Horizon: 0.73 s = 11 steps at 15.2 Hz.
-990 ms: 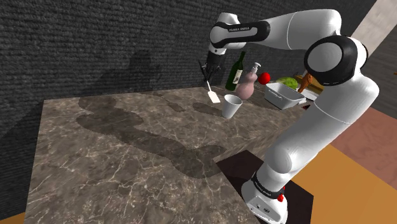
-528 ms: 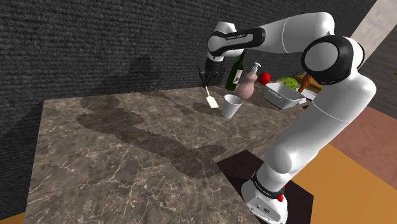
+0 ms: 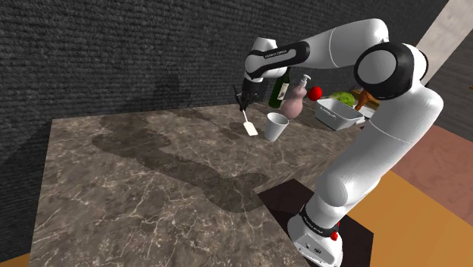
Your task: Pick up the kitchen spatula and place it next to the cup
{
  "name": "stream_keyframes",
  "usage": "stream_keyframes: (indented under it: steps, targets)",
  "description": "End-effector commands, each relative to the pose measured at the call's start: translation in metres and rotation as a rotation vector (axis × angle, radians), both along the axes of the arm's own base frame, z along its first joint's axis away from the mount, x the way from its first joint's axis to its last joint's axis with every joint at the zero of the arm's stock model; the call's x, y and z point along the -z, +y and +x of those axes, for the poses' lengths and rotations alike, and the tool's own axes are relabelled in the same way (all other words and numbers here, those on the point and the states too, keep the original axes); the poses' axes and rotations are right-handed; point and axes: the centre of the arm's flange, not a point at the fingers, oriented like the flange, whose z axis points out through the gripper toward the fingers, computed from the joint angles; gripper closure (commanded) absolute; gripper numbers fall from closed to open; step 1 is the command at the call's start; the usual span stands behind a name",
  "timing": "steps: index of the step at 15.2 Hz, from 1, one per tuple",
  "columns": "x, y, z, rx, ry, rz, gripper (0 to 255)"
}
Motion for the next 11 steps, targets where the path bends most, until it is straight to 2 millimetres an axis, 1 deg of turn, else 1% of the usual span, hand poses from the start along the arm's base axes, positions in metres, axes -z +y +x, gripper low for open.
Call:
stream_keyframes:
  steps: [1, 11]
  targets:
    - [0.011, 0.0, 0.0, 0.0, 0.0, 0.0, 255]
    - [0.063, 0.0, 0.0, 0.0, 0.0, 0.0, 255]
